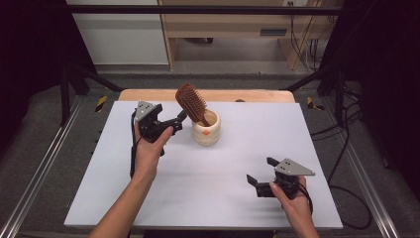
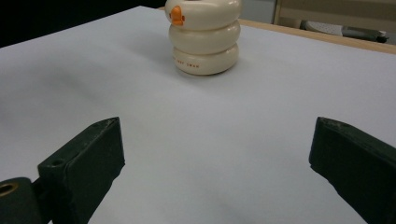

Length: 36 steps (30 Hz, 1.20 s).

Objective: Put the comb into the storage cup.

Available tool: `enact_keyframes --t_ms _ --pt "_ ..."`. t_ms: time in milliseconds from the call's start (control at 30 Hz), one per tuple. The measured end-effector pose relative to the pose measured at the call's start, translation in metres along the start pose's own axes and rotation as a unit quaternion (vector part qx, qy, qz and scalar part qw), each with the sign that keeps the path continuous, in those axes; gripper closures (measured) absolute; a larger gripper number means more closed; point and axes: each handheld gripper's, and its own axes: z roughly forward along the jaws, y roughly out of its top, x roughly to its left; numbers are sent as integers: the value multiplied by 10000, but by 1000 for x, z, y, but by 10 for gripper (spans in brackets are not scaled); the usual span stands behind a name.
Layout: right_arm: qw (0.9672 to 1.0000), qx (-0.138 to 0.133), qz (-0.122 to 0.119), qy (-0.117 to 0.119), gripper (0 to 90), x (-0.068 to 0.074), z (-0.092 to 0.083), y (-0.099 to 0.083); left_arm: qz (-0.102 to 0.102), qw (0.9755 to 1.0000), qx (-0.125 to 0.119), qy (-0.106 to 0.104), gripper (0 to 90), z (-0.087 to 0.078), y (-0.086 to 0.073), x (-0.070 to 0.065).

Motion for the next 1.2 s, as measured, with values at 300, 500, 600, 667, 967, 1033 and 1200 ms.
enact_keyframes --t_ms 300,500,600,667,967,1033,1200 --pt "10000 -13 -4 -49 37 1 0 1 182 9998 52 41 30 -9 -1 3" --pt "10000 -1 6 -52 37 1 0 0 353 9993 93 95 28 -15 -1 5" --pt "10000 -1 6 -62 37 1 0 0 389 9992 63 90 28 -18 -1 5" --pt "10000 3 0 -69 37 1 0 0 483 9987 -75 129 29 -23 -1 5" --pt "10000 -27 9 -75 37 -1 -2 1 541 9985 -47 96 19 -36 -7 8" --pt "10000 -28 2 -80 37 -1 -2 1 523 9986 -67 94 19 -37 -9 8" --pt "9999 -41 3 -92 37 -1 -2 1 489 9988 -80 54 18 -41 -12 9"
